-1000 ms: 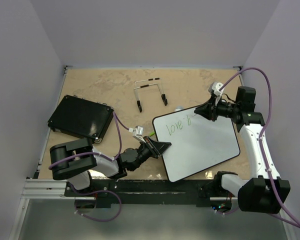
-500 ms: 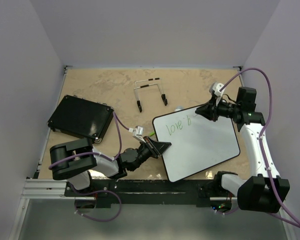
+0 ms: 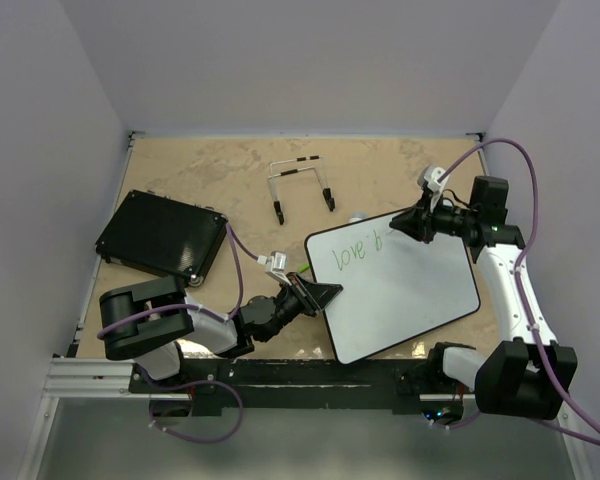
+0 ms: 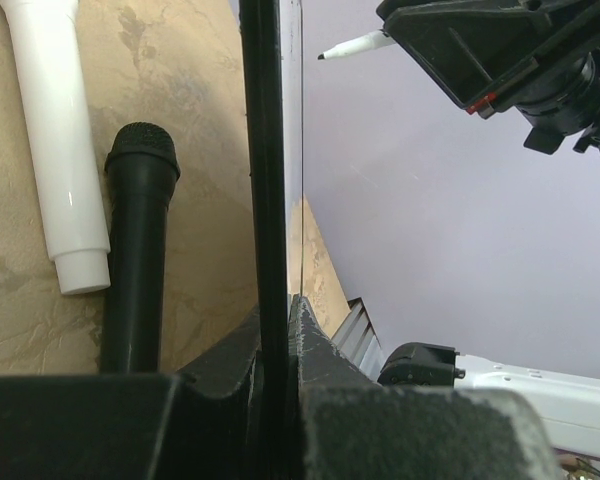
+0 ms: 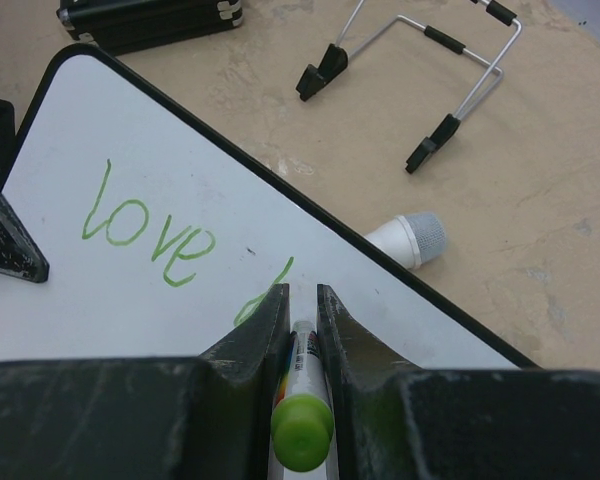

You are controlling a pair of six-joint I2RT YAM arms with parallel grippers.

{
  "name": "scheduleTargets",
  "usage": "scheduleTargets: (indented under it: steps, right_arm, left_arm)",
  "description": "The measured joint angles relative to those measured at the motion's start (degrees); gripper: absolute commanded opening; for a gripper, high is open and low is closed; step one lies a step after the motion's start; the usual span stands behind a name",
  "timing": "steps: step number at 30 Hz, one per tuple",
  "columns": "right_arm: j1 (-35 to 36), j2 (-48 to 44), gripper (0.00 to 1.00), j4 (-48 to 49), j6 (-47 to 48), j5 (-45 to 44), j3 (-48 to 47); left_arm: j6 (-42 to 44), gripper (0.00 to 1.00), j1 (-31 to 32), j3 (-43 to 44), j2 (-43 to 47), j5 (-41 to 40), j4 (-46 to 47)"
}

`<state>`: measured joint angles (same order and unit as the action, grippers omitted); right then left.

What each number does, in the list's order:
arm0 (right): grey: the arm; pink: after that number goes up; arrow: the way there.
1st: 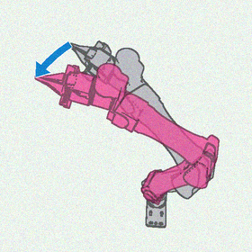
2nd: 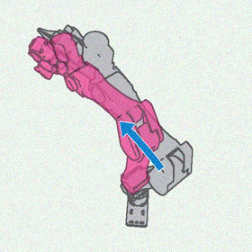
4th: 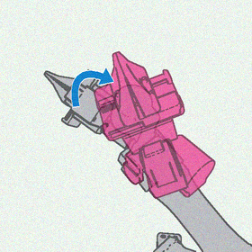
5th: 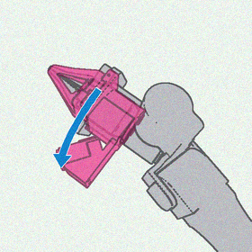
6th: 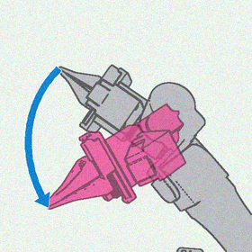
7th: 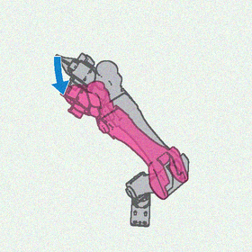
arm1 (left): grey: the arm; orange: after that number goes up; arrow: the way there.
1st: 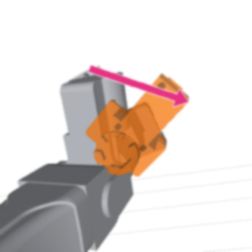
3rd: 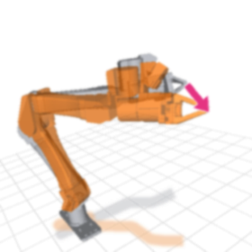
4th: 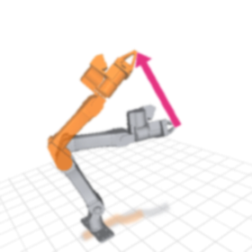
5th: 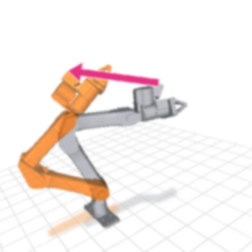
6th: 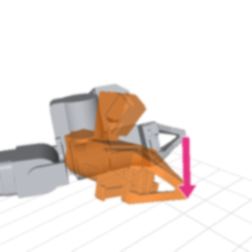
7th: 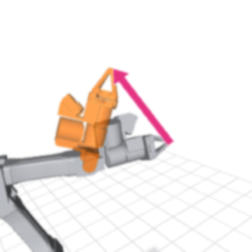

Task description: Write a sentence on the whiteboard

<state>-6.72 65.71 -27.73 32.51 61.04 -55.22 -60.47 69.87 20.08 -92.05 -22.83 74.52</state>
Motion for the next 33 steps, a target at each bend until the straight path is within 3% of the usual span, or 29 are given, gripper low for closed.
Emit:
scheduleTargets:
  steps: [16,33]
  right_arm:
    - [1.42,1.03,0.0,10.88,-8.63,-1.75,2.97]
    - [1.51,0.11,0.0,5.81,-5.86,-2.99,2.71]
  left_arm:
    - [-0.02,0.0,0.0,0.0,0.0,0.09,0.0]
    - [-0.98,0.0,-0.11,0.0,-0.37,0.04,0.02]
